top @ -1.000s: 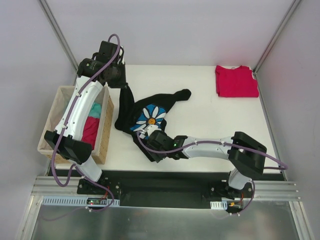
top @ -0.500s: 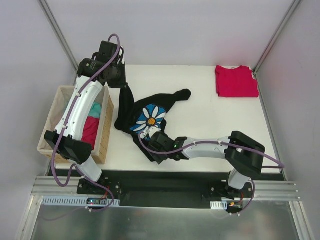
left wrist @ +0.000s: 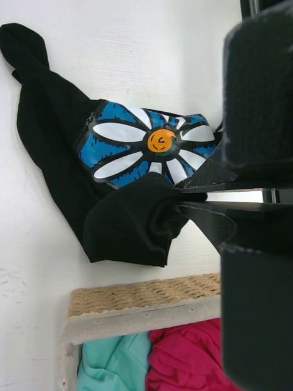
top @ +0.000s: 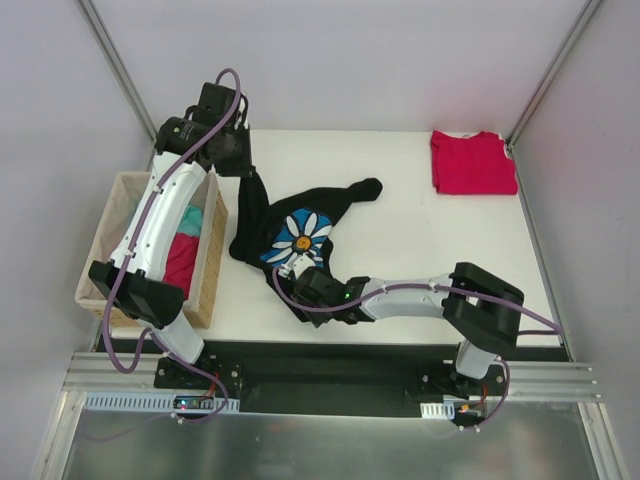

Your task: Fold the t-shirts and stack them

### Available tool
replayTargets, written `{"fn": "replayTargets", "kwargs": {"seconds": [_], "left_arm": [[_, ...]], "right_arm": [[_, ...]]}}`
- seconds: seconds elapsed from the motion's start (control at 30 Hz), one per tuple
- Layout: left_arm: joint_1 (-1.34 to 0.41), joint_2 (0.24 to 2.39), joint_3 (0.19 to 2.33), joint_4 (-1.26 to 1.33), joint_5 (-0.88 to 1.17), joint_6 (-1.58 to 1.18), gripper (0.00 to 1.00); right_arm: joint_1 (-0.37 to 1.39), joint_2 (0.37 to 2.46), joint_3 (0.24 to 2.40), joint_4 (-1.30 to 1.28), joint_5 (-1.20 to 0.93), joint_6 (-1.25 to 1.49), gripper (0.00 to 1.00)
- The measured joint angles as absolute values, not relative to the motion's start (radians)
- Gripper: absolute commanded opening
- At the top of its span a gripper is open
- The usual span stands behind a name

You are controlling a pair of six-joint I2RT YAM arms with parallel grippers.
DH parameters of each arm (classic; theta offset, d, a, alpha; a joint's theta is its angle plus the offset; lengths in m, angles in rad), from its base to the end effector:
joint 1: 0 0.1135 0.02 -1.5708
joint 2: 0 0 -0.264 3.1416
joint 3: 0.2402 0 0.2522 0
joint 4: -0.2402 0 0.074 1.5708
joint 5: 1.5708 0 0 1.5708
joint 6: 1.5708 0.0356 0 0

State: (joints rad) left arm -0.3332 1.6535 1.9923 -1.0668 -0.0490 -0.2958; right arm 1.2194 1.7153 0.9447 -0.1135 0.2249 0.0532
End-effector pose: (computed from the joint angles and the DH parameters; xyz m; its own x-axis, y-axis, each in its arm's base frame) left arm 0.3169 -0.1078 0.4417 -0.6866 -0.0704 -0.7236 0.0962 0.9777 -0.1864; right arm 0.1260 0.3207 0.1631 -0.3119 -0.7002 -0.6423 -0.8512 0.5062 -0.1385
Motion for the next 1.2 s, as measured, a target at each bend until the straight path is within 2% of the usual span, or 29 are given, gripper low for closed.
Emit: {"fn": "replayTargets", "kwargs": {"seconds": [0.1, 0.13, 0.2, 0.23, 0.5, 0.63, 0.8, 1.0, 1.2], "left_arm": [[-0.333, 1.654, 1.982, -1.066, -0.059, -0.296, 0.01], [-0.333, 1.654, 1.98, -1.066, -0.062, -0.296, 0.01], [-0.333, 1.654, 1.98, -1.066, -0.063, -0.296, 0.01], [-0.333, 1.654, 1.98, -1.066, -0.064, -0.296, 0.01], [-0.333, 1.654, 1.979, -1.066, -0.065, -0.295, 0.01], [-0.333, 1.654, 1.979, -1.066, -0.065, -0.295, 0.01], [-0.333, 1.654, 1.979, -1.066, -0.065, -0.295, 0.0], [-0.333, 1.654, 1.979, -1.063, -0.065, -0.296, 0.0], [-0.333, 1.634, 1.977, -1.055, -0.077, -0.302, 0.0]], "right_arm": [[1.22, 1.724, 0.949, -0.099, 0.223, 0.059, 0.29], [1.221, 1.726, 0.951, -0.097, 0.222, 0.059, 0.17], [1.221, 1.729, 0.953, -0.091, 0.222, 0.061, 0.04], [1.222, 1.73, 0.954, -0.089, 0.223, 0.063, 0.01], [1.229, 1.729, 0.96, -0.104, 0.246, 0.062, 0.01], [1.23, 1.681, 0.994, -0.231, 0.296, 0.023, 0.01], [1.187, 1.574, 1.27, -0.434, 0.392, -0.07, 0.01], [1.115, 1.521, 1.795, -0.531, 0.587, -0.253, 0.01], [1.113, 1.523, 2.021, -0.596, 0.72, -0.384, 0.01]]}}
